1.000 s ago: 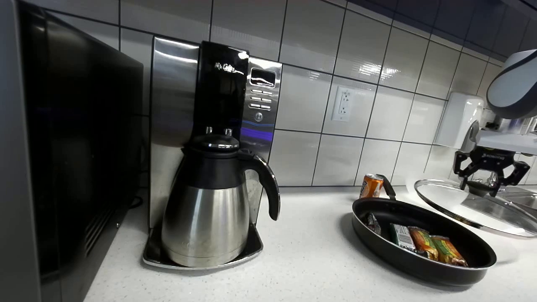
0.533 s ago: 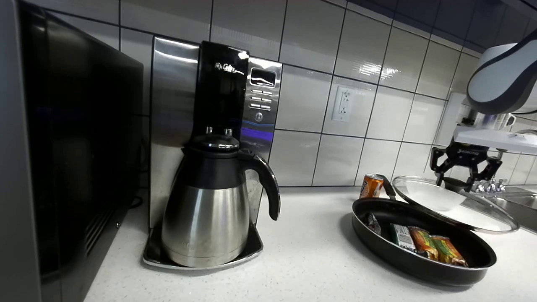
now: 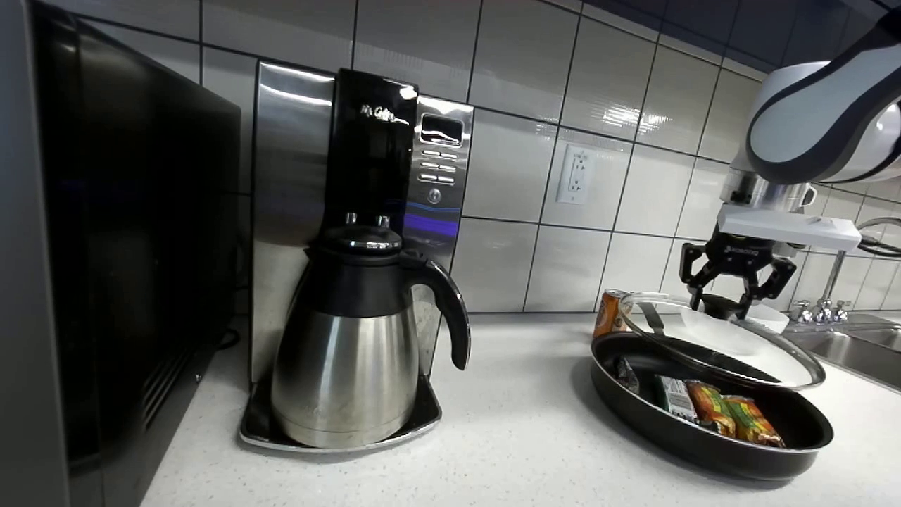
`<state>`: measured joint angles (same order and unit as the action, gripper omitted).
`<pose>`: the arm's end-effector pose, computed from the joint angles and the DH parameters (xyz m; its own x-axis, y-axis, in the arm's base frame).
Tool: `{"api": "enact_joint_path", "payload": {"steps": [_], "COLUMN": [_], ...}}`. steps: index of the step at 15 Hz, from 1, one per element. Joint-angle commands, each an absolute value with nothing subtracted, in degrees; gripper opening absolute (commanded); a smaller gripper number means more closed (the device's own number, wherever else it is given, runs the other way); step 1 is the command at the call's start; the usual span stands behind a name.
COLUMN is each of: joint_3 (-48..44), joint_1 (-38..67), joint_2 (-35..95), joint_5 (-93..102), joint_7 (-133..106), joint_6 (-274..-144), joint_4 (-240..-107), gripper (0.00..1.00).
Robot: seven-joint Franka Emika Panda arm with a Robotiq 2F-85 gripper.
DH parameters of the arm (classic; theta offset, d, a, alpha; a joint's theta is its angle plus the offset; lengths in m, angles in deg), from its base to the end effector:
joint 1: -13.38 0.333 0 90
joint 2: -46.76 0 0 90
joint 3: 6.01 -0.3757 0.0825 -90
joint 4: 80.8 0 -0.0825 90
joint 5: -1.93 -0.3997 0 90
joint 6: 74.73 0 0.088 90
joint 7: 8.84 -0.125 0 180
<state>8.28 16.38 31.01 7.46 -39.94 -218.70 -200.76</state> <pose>0.6136 -0.1167 0.3377 0.7825 -0.5922 0.1923 -0.6093 -0.7918 0.0410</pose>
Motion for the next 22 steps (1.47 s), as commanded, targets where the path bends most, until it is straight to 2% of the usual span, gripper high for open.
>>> {"api": "enact_joint_path", "payload": {"steps": [1,22], "joint_3": [6.9,0.3], "joint_1": [17.2,18.3], "joint_2": [33.8,39.8], "joint_5": [9.8,11.7], "joint_7": [-42.8,-41.8], "joint_6": [-215.5,-210.9], "joint_4": [-200.3,-208.0], "gripper": [0.39,0.39]}}
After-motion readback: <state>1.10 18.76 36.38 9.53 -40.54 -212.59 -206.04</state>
